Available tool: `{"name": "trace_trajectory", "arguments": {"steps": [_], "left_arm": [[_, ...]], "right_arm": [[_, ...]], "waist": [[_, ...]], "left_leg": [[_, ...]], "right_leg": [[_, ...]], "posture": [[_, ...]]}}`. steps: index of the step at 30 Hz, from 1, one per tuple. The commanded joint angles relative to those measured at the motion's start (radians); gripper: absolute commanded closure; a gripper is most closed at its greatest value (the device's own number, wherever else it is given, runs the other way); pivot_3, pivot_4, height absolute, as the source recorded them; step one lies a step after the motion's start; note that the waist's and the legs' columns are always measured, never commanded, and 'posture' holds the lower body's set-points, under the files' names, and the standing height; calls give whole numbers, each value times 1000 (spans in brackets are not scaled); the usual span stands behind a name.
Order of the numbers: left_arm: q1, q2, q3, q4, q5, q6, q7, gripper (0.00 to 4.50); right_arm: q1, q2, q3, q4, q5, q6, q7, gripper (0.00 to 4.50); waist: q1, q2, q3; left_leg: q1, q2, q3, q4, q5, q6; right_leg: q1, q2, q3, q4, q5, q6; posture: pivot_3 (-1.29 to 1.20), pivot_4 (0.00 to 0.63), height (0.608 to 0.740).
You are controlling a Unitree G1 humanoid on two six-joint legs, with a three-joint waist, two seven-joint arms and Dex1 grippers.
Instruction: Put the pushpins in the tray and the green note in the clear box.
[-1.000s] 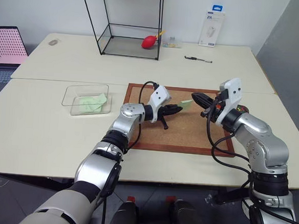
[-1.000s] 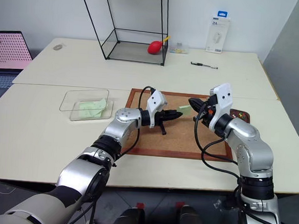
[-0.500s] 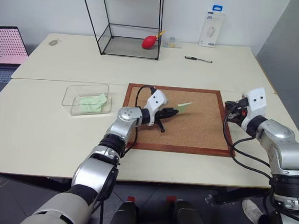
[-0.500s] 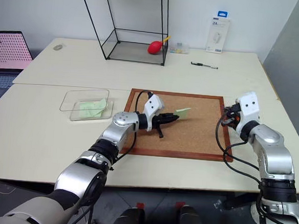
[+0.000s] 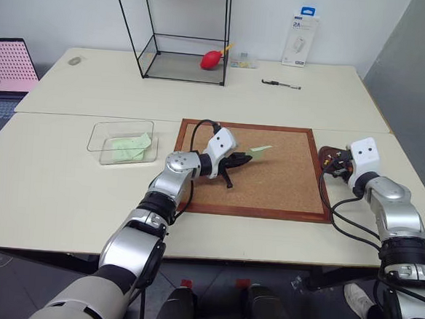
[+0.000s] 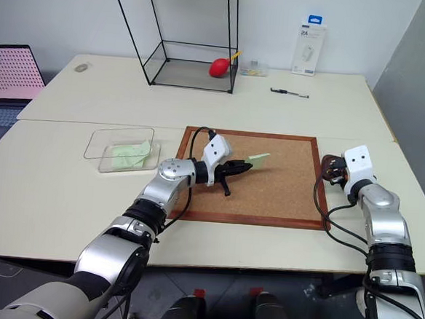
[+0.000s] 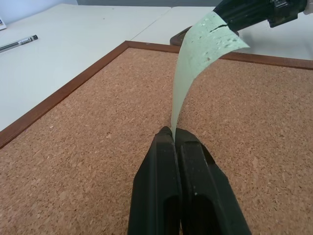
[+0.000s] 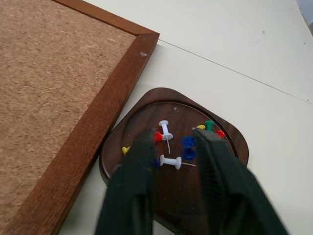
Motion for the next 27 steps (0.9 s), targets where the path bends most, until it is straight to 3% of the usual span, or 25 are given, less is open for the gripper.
{"name": "trace_trajectory", "arguments": {"steps": [1, 12, 20, 27], "left_arm": [[-1, 6, -2, -47, 0, -5, 2, 4500], [-14, 2, 7, -43, -5, -9, 16, 4500], [-29, 73, 49, -192, -11, 75, 98, 4500], [106, 282, 135, -558, -6, 334, 178, 4500]], "right_arm": [[-29, -7, -19, 6, -7, -36, -9, 2345], [-28, -15, -50, -34, 14, -47, -16, 37], [8, 6, -72, -221, 105, -35, 79, 37], [12, 62, 15, -465, 250, -11, 294, 37]], "waist": [[0, 0, 0], [-1, 0, 0], [-6, 0, 0], [-24, 1, 0]], "left_leg": [[0, 0, 0, 0, 0, 0], [0, 0, 0, 0, 0, 0], [0, 0, 0, 0, 0, 0], [2, 1, -1, 0, 0, 0]], "right_leg": [[0, 0, 0, 0, 0, 0], [0, 0, 0, 0, 0, 0], [0, 0, 0, 1, 0, 0], [0, 1, 0, 2, 0, 0]], "posture": [[0, 150, 740], [0, 150, 740], [0, 150, 740], [0, 150, 740]]}}
